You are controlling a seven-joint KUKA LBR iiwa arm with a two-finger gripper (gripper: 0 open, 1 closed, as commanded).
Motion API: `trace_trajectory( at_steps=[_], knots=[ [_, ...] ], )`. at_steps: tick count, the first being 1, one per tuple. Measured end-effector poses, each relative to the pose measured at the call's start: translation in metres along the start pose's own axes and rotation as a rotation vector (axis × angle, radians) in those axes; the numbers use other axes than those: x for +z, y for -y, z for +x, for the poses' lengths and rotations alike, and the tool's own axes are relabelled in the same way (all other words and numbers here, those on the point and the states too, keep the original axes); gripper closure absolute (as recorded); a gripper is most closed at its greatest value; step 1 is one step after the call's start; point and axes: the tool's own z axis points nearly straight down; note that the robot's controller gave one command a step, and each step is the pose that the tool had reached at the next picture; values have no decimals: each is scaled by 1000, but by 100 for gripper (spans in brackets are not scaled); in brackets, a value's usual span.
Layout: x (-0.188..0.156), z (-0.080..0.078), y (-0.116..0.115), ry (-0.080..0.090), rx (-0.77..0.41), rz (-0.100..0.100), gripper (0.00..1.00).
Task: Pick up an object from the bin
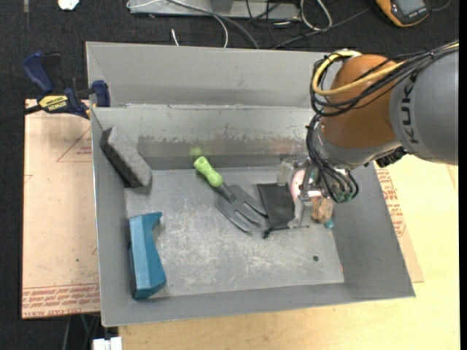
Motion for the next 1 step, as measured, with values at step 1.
trace_trajectory(
  at_steps=[1],
  knots=[
    [-5,-1,0,7,-1,1,0]
  ],
)
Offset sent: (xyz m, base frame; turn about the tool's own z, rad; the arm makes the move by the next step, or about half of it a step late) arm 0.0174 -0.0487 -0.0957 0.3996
